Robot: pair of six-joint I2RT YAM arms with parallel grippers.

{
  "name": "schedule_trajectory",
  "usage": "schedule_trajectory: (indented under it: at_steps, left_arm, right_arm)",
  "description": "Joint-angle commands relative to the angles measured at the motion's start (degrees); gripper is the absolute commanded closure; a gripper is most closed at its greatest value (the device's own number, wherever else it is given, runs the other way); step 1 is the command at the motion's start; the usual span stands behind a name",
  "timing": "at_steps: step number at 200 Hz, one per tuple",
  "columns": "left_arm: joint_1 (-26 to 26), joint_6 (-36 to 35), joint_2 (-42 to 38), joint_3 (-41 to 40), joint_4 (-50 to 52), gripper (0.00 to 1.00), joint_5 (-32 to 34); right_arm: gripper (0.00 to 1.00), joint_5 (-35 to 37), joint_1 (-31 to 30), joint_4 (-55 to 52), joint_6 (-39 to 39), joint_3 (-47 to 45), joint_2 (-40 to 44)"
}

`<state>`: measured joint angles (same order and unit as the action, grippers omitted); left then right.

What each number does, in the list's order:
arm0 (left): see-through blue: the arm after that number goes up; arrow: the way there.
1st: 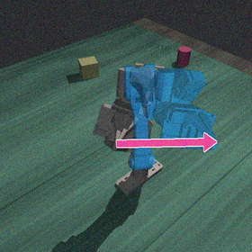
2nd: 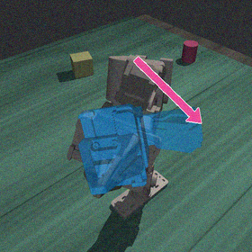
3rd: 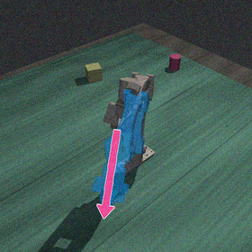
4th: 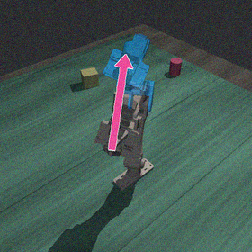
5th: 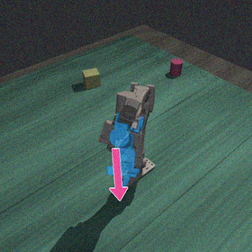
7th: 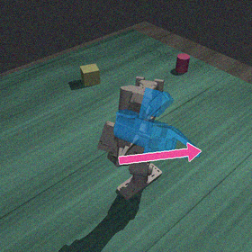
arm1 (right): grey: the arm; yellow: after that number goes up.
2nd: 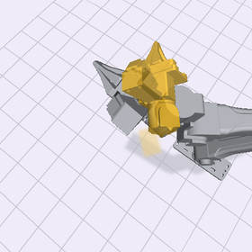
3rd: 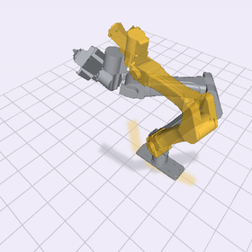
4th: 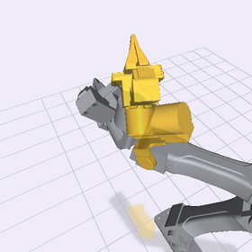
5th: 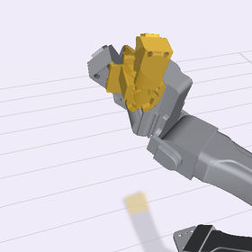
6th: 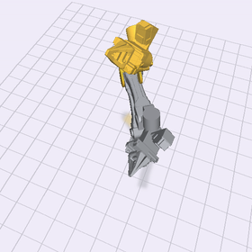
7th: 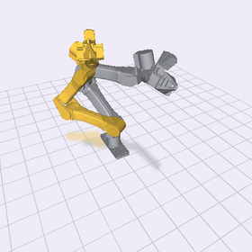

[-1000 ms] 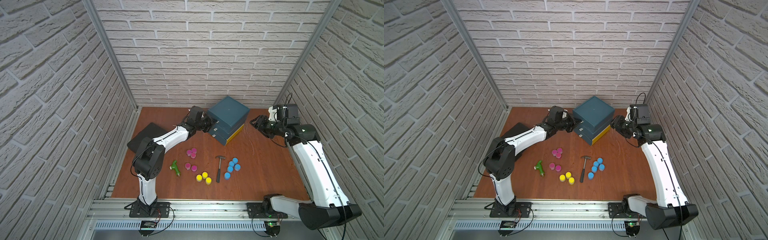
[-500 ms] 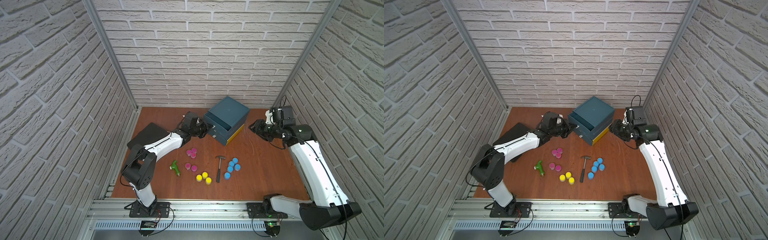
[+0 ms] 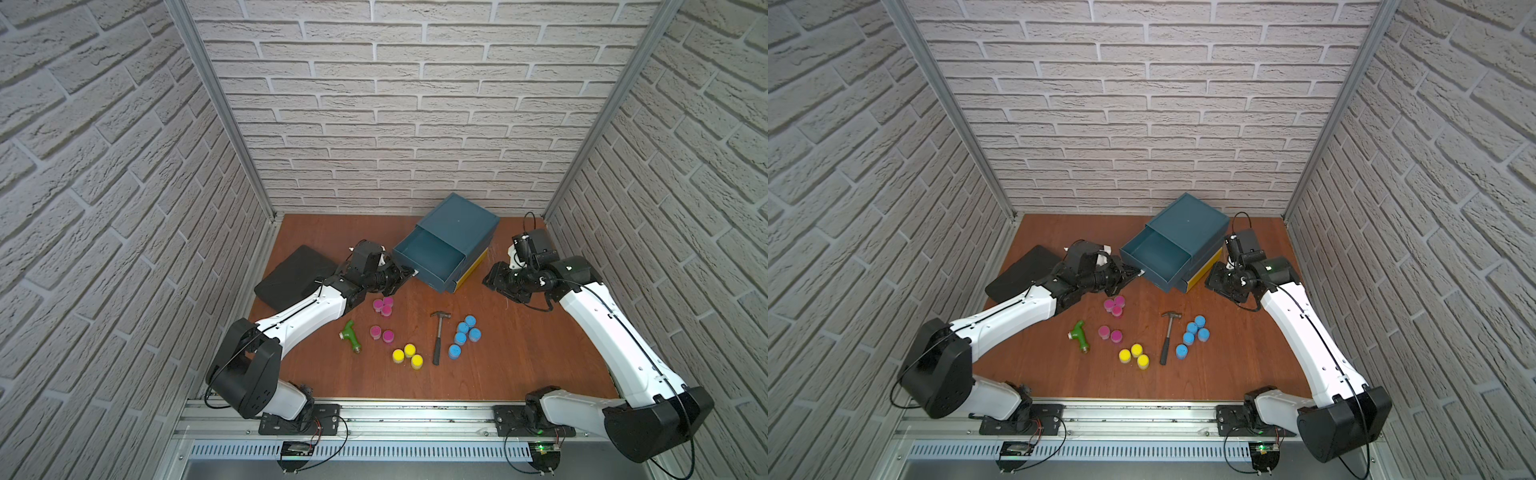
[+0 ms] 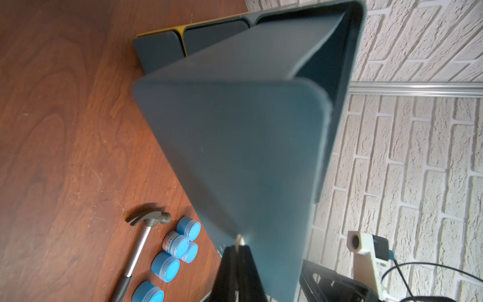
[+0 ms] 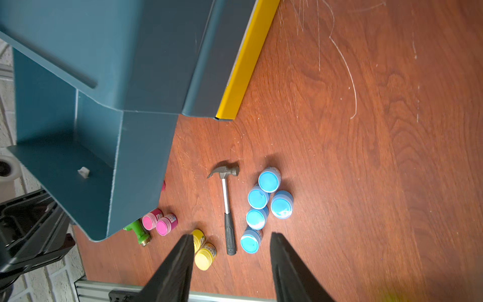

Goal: Put the paint cans in the drawer according to color
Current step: Open the drawer in the storage box.

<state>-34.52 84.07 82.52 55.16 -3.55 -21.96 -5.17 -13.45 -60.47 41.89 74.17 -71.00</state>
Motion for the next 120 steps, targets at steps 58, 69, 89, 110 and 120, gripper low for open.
schedule_trajectory:
  at_steps: [58,69,89,110,120]
  left_arm:
    - [-0.1,-1.6,-2.3,-1.3,1.8,1.0,1.0]
    - [-0.1,-1.8,-2.0,-1.0,2.1,0.99,1.2]
    - [-0.2,-2.7,-2.2,-0.2,3.6,0.75,1.9]
    - [-0.2,-4.1,-2.8,0.8,6.1,0.52,2.4]
    - [-0.2,-4.7,-2.9,1.4,7.3,0.47,2.5]
  right_arm:
    - [0.47,0.2,-1.3,2.8,2.1,-5.1,1.8]
    - [0.45,0.2,-1.3,2.9,2.1,-5.7,1.8]
    - [0.43,0.1,-1.3,3.0,2.5,-6.8,2.1]
    - [0.39,0.1,-1.4,2.9,2.6,-7.8,2.2]
    - [0.38,0.3,-1.4,2.6,2.5,-8.2,2.1]
